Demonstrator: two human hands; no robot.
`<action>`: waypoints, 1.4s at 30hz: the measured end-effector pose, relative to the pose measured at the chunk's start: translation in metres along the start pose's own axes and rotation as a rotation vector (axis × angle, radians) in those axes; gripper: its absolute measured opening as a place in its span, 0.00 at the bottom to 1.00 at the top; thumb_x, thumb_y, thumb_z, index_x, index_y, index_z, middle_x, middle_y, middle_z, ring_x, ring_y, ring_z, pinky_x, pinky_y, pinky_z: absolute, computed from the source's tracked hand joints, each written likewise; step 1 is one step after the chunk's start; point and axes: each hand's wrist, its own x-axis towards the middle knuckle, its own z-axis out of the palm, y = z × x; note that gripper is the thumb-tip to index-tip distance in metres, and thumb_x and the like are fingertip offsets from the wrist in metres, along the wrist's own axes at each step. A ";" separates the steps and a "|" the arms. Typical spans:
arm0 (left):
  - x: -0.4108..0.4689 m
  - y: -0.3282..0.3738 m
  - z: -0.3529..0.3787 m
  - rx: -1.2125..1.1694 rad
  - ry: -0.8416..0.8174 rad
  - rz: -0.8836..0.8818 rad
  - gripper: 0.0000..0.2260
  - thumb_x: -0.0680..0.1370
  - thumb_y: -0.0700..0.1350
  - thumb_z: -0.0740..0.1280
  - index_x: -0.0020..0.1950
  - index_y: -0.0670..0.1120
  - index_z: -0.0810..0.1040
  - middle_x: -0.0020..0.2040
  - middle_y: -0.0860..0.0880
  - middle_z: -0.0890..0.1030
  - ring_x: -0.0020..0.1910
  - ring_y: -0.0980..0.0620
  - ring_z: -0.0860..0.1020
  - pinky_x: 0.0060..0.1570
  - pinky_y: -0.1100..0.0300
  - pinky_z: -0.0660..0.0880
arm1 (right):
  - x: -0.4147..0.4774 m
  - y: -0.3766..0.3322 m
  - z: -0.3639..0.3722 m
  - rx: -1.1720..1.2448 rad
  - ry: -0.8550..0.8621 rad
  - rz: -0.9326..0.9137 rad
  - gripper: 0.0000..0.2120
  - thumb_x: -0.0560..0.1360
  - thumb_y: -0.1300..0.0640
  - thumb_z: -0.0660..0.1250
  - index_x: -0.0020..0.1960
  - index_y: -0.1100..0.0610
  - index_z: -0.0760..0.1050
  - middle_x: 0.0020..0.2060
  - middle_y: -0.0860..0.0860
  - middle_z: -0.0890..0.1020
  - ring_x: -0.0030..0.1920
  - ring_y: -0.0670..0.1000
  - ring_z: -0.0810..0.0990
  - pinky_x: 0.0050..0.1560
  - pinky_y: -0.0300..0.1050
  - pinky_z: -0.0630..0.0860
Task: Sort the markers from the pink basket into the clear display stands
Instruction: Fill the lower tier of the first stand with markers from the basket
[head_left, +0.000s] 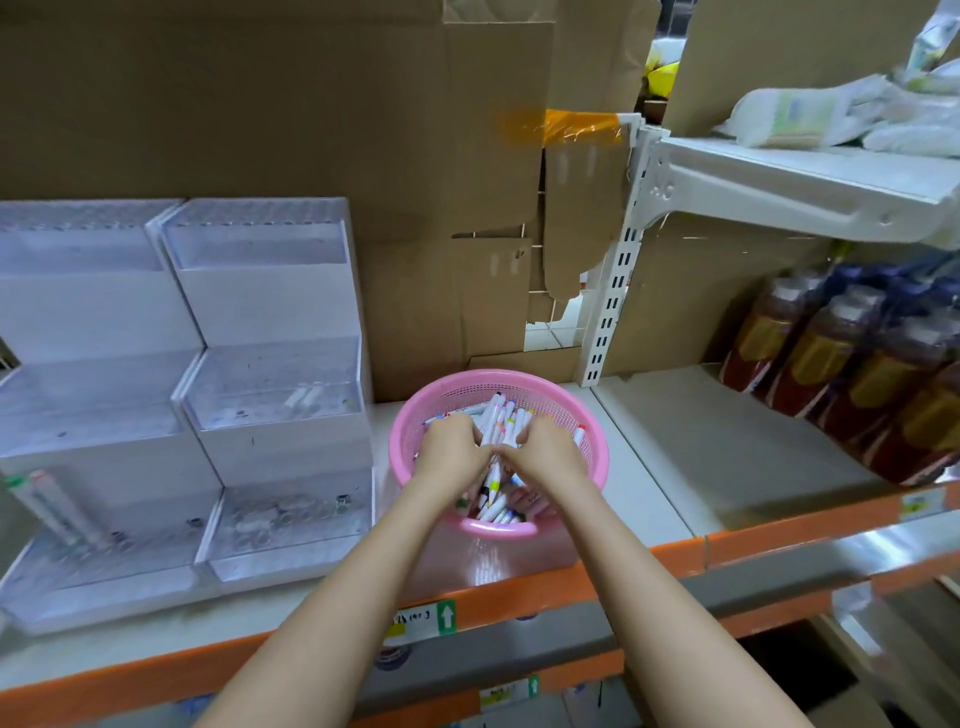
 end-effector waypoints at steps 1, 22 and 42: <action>0.000 0.000 -0.001 -0.005 -0.001 0.004 0.07 0.71 0.41 0.69 0.35 0.45 0.72 0.33 0.42 0.74 0.34 0.47 0.68 0.35 0.53 0.68 | 0.000 0.000 -0.001 0.000 0.002 -0.001 0.15 0.71 0.54 0.66 0.32 0.51 0.62 0.30 0.50 0.69 0.40 0.56 0.71 0.36 0.43 0.63; -0.010 -0.005 -0.012 -0.067 -0.020 -0.028 0.08 0.69 0.38 0.68 0.47 0.45 0.76 0.39 0.45 0.81 0.34 0.50 0.76 0.40 0.54 0.75 | -0.002 -0.016 0.001 -0.074 -0.119 0.012 0.27 0.67 0.51 0.73 0.61 0.61 0.70 0.58 0.60 0.77 0.60 0.61 0.76 0.43 0.48 0.72; -0.013 -0.003 -0.016 -0.029 -0.008 -0.077 0.10 0.71 0.39 0.67 0.52 0.42 0.75 0.43 0.45 0.79 0.46 0.45 0.77 0.45 0.52 0.74 | -0.006 -0.009 0.008 0.177 -0.044 -0.027 0.13 0.67 0.57 0.71 0.30 0.58 0.68 0.24 0.52 0.72 0.32 0.55 0.74 0.33 0.45 0.71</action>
